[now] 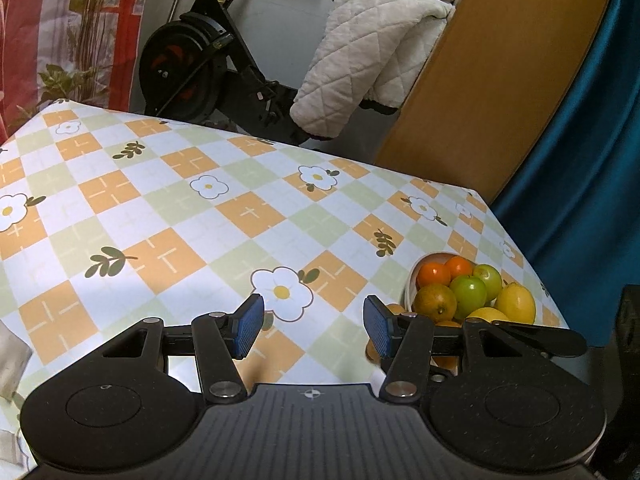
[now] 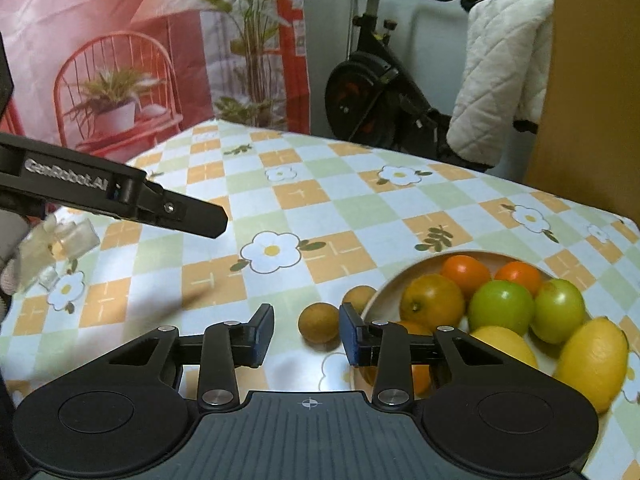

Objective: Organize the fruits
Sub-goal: 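Move the left gripper to a small brown round fruit on the table, then close the left gripper on the small brown fruit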

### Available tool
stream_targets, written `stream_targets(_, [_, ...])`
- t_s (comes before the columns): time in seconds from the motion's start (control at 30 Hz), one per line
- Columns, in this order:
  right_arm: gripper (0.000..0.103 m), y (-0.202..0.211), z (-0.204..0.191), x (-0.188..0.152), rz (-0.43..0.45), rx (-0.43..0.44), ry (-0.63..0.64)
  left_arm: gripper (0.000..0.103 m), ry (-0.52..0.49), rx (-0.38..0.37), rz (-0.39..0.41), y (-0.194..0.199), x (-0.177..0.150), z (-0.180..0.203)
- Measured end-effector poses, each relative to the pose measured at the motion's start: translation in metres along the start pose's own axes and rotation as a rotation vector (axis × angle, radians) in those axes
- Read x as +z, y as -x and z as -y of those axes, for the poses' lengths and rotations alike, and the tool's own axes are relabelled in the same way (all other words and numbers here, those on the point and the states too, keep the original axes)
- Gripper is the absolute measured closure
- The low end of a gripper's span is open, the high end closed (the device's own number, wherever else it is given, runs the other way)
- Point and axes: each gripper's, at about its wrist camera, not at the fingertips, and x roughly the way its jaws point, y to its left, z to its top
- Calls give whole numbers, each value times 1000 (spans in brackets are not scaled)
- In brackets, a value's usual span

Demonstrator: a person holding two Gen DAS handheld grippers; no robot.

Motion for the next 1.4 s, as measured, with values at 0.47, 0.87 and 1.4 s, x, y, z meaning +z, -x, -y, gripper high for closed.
stream_targets(0.47, [75, -29, -10, 3, -65, -50, 56, 46, 19, -15, -1, -3, -2, -8])
stream_targets(0.87, [80, -24, -12, 1, -40, -29, 47, 47, 9, -19, -19, -9, -2, -5])
stream_targets(1.4, [80, 49, 50, -12, 111, -101, -136, 51, -19, -89, -90, -57, -2, 28])
